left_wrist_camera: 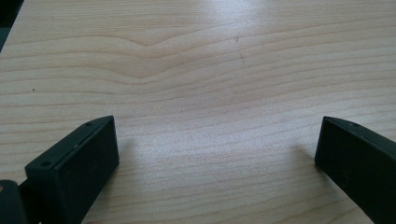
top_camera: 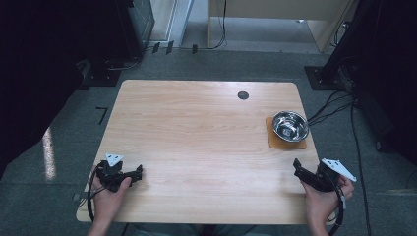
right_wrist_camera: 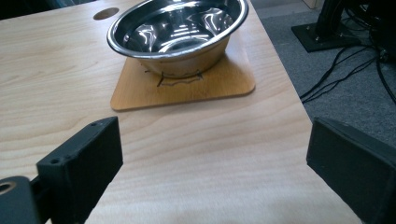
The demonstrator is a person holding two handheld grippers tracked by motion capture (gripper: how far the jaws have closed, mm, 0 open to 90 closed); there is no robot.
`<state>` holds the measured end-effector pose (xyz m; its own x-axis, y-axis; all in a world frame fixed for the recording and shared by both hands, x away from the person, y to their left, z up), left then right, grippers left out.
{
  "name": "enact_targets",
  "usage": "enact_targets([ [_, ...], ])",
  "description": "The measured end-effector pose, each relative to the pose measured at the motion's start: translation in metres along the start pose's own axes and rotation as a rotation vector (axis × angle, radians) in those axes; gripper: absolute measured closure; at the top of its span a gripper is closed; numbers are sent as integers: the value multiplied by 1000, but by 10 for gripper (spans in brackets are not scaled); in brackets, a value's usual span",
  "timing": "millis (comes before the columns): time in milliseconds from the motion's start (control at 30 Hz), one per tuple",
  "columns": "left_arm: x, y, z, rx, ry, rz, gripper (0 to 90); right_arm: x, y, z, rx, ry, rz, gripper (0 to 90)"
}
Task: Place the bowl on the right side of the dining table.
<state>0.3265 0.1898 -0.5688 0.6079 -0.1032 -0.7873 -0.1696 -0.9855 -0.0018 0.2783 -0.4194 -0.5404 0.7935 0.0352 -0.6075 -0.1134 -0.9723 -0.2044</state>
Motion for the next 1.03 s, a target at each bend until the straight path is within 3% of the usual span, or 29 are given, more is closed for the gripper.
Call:
enact_targets([
  [467,0,0,0,0,0,0,0,-6,-2,33,-36,-91,14,41],
  [567,0,0,0,0,0,0,0,-6,-6,39,-57,-127,37,49],
  [600,0,0,0,0,0,0,0,-5,-7,43,-84,-165,73,51],
  [700,0,0,0,0,-1,0,0,-2,-8,46,-105,-210,92,48],
  [767,0,0,0,0,0,0,0,0,-10,47,-139,-221,118,47],
  [1033,0,0,0,0,0,0,0,1,-13,48,-148,-234,102,13],
])
Point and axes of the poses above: each handheld gripper's, and its own axes: x roughly forward along the jaws, z roughly out of its underside, y roughly to its right, the point moved 7 cm from there along x, roughly forward along the jaws, and after that the axes turned 7 degrees about -y, right-handed, at the moved point
